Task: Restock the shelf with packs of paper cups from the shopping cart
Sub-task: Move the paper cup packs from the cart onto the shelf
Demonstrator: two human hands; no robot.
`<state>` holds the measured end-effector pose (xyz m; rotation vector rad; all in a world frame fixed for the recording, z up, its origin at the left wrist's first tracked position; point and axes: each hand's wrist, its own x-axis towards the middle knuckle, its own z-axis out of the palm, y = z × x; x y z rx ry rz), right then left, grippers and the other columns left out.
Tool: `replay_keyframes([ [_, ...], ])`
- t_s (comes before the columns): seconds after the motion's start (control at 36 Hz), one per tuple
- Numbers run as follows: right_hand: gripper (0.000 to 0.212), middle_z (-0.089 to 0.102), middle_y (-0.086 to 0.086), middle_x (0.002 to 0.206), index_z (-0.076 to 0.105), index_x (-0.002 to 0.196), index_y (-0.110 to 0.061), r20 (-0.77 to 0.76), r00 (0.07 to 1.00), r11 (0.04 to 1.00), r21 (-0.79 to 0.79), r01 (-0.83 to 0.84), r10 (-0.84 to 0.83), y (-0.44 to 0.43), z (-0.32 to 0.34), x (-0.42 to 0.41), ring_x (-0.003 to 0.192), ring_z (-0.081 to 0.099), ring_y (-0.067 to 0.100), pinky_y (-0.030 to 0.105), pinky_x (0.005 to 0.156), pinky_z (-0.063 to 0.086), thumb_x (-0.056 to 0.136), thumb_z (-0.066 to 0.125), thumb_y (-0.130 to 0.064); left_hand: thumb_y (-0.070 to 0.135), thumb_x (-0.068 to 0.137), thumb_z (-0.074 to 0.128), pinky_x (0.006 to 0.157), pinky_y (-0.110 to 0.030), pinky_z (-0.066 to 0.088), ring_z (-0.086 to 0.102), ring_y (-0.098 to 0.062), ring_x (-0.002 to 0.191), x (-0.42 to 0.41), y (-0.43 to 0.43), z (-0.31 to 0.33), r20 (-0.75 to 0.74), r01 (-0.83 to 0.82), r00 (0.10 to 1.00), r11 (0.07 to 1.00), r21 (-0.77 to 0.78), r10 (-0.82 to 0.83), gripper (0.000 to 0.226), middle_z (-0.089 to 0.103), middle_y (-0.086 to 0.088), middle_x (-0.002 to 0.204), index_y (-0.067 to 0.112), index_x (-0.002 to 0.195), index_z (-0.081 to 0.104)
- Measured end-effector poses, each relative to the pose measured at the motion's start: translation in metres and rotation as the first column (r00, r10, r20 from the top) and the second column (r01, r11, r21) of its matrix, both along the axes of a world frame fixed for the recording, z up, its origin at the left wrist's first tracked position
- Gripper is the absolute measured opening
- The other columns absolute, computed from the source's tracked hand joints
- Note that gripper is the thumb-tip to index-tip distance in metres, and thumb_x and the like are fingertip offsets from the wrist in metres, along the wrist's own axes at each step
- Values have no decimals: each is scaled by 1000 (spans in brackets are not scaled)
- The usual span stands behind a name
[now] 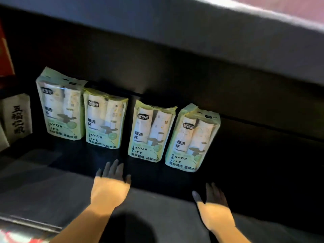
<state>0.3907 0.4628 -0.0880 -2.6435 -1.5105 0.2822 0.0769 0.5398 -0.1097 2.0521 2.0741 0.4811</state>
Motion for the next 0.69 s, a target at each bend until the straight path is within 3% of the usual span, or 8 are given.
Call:
replay_keyframes([
  [0.06, 84, 9, 0, 169, 11, 161, -21, 13, 995, 995, 1, -98, 98, -24, 7, -1, 154, 12, 21, 33, 124, 16, 96, 25, -72, 50, 84, 37, 97, -56, 47, 62, -37, 123, -6, -23, -2, -118, 64, 990, 996, -56, -71, 65, 67, -13, 132, 12, 123, 73],
  [0.14, 86, 17, 0, 167, 12, 161, -23, 58, 983, 984, -27, -174, 175, -61, 14, -2, 152, 17, 21, 35, 123, 19, 92, 12, -73, 51, 87, 32, 97, -55, 46, 60, -37, 124, -10, -53, 3, -189, 88, 977, 995, -51, -96, 66, 67, -13, 132, 15, 126, 71],
  [0.25, 109, 18, 4, 167, 17, 161, -25, 41, 971, 972, -38, -232, 234, -118, 15, -17, 153, 20, 24, 38, 122, 22, 75, -23, -79, 51, 104, 26, 122, -47, 22, 22, -29, 153, -5, -97, 20, -174, 55, 982, 992, -114, -75, 60, 27, -6, 166, 25, 158, 30],
  [0.28, 112, 19, 4, 167, 20, 160, -26, 8, 969, 969, -38, -246, 246, -134, 15, -19, 153, 21, 24, 37, 123, 21, 73, -25, -80, 49, 104, 27, 122, -47, 24, 24, -31, 152, -4, -112, 21, -157, 65, 984, 989, -133, -85, 60, 26, -8, 166, 24, 159, 30],
  [0.36, 77, 30, -3, 162, 37, 154, -27, -117, 941, 948, 1, -319, 317, -185, 15, -22, 149, 27, 19, 32, 121, 23, 92, 24, -72, 45, 93, 41, 102, -53, 50, 55, -41, 130, -9, -159, 29, -106, 117, 986, 989, -88, -126, 60, 56, -19, 144, 11, 136, 63],
  [0.47, 50, 65, -5, 124, 69, 118, -27, -97, 873, 872, 174, -458, 478, -246, 6, -20, 113, 61, 21, 36, 97, 50, 85, 43, -54, 34, 77, 60, 84, -43, 58, 66, -34, 106, -29, -229, 32, -17, 236, 971, 971, -34, -237, 43, 67, -9, 118, 18, 116, 66],
  [0.56, 33, 66, -10, 107, 68, 107, -31, -111, 837, 842, 149, -519, 535, -282, -3, -20, 96, 63, 19, 34, 79, 55, 83, 53, -48, 25, 79, 75, 84, -40, 56, 66, -30, 104, -49, -280, 19, 5, 175, 984, 973, -152, -176, 40, 70, -3, 114, 20, 118, 67],
  [0.69, 44, 60, -7, 119, 58, 124, -32, -229, 849, 858, -93, -505, 475, -307, -14, -26, 108, 59, 20, 31, 83, 49, 85, 61, -51, 38, 84, 66, 77, -36, 54, 66, -24, 101, -66, -343, 6, 36, 58, 998, 926, -374, -48, 31, 68, 1, 108, 27, 113, 64],
])
